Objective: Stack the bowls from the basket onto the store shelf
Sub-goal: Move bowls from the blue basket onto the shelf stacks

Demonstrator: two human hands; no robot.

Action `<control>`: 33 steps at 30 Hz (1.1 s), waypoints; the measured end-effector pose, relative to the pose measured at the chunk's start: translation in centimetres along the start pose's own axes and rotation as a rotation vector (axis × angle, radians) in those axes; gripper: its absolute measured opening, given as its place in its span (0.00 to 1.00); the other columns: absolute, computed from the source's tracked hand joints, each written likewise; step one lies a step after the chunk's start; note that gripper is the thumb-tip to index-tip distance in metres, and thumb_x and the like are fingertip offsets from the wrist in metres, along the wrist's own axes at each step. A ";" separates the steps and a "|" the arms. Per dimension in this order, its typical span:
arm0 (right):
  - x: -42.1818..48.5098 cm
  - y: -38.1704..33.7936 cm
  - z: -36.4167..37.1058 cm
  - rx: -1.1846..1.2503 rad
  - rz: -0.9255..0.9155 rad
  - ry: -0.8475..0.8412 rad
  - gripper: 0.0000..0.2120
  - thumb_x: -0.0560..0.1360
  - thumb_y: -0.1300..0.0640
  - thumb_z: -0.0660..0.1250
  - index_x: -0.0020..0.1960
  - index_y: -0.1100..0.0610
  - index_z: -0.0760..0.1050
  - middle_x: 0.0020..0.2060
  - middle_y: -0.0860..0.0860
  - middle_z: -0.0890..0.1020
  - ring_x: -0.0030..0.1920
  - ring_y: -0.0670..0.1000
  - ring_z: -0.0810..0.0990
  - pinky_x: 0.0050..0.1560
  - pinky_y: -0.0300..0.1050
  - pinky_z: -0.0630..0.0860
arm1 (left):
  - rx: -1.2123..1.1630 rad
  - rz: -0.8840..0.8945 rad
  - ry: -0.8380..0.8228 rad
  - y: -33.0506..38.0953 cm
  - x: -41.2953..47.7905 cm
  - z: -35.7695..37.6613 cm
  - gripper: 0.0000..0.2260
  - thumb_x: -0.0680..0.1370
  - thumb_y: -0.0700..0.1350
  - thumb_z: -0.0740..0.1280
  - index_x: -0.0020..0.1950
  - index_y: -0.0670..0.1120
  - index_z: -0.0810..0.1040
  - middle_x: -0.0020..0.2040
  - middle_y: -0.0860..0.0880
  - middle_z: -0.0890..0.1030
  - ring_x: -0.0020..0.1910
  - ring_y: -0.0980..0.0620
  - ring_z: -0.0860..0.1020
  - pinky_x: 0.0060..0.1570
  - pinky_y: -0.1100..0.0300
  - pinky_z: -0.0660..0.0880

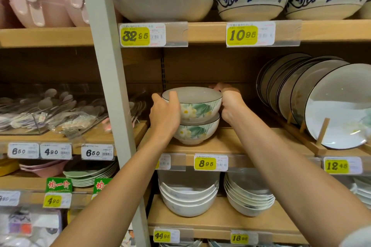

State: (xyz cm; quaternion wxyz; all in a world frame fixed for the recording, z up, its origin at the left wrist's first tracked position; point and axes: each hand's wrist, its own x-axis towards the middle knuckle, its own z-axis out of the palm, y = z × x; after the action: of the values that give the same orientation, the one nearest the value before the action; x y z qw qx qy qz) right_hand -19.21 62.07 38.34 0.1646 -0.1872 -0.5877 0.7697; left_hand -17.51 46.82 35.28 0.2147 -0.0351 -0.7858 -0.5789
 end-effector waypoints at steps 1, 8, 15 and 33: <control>0.1 0.0 0.0 -0.012 -0.002 -0.006 0.11 0.76 0.63 0.60 0.50 0.58 0.81 0.36 0.52 0.81 0.33 0.52 0.78 0.32 0.38 0.74 | -0.011 -0.002 -0.011 -0.2 -0.1 0.0 0.17 0.78 0.56 0.54 0.59 0.45 0.66 0.47 0.50 0.73 0.51 0.46 0.72 0.47 0.52 0.66; 0.9 1.5 0.0 -0.090 0.010 -0.026 0.12 0.78 0.64 0.58 0.52 0.58 0.81 0.47 0.56 0.82 0.43 0.56 0.80 0.47 0.46 0.78 | -0.017 -0.027 -0.093 -2.1 -0.5 0.3 0.14 0.77 0.56 0.54 0.57 0.49 0.62 0.52 0.48 0.76 0.51 0.47 0.75 0.48 0.52 0.70; 1.2 2.6 -0.4 -0.033 0.010 -0.053 0.13 0.76 0.64 0.58 0.42 0.56 0.81 0.41 0.56 0.82 0.39 0.56 0.80 0.40 0.44 0.77 | -0.110 -0.031 -0.110 -3.0 -0.4 0.5 0.17 0.73 0.58 0.58 0.57 0.50 0.64 0.52 0.50 0.75 0.50 0.51 0.75 0.44 0.54 0.71; -1.2 4.8 -0.2 0.094 -0.052 0.048 0.11 0.78 0.47 0.59 0.46 0.53 0.74 0.23 0.47 0.82 0.27 0.46 0.82 0.26 0.36 0.74 | -0.426 -0.227 -0.163 -3.3 0.1 1.5 0.28 0.67 0.65 0.59 0.61 0.50 0.67 0.53 0.49 0.78 0.51 0.52 0.79 0.42 0.56 0.76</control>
State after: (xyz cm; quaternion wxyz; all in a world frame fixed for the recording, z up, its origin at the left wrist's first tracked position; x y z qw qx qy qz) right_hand -18.19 60.48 33.80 0.2069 -0.1823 -0.5515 0.7873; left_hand -19.02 47.12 32.04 0.0722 -0.0376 -0.6598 -0.7470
